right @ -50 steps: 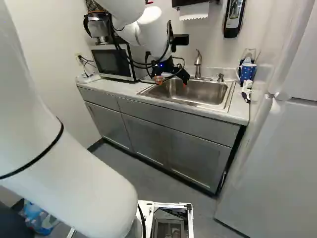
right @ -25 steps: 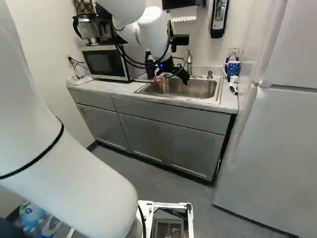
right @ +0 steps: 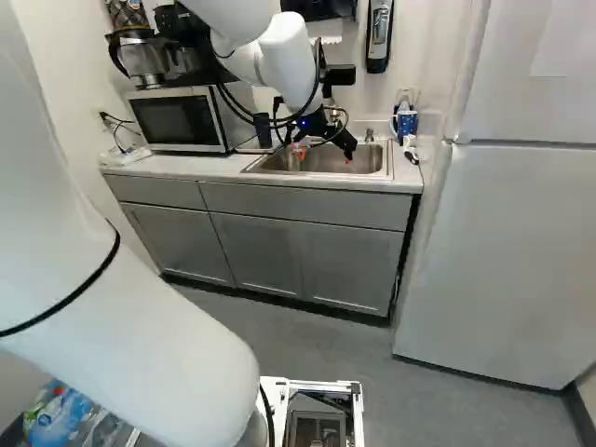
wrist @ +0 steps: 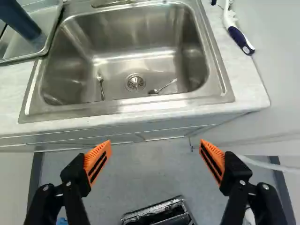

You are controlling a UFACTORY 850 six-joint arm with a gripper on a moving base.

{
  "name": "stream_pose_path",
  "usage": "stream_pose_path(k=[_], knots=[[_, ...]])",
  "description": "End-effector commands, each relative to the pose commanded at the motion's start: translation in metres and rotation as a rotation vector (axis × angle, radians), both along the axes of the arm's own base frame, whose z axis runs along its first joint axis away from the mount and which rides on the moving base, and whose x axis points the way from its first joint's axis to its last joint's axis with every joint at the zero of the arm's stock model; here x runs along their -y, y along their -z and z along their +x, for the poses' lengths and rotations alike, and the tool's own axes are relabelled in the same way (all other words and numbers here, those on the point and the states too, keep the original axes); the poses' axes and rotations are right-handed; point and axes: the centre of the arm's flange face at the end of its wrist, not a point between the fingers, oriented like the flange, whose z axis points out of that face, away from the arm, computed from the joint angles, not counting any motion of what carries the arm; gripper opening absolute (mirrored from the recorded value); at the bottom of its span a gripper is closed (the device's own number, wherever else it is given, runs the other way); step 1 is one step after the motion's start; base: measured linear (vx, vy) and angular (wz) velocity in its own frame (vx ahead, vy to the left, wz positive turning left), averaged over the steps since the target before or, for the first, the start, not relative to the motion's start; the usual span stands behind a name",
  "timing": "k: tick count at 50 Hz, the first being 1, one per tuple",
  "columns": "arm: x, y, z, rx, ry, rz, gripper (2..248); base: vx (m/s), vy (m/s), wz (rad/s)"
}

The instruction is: Rinse the cup and place it in the tray

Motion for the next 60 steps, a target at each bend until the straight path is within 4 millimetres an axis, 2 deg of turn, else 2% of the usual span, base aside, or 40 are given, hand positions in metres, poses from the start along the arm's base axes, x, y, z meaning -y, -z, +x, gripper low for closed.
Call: stream_pose_path(k=[33, 49, 60], knots=[[0.0000, 0.0000, 0.0000, 0.000, 0.000, 0.000, 247, -0.090, 0.069, -0.276], [0.0000, 0.0000, 0.0000, 0.000, 0.000, 0.000, 247, -0.078, 0.017, -0.232], [0.0000, 0.0000, 0.0000, 0.000, 0.000, 0.000, 247, -0.012, 0.003, -0.029]])
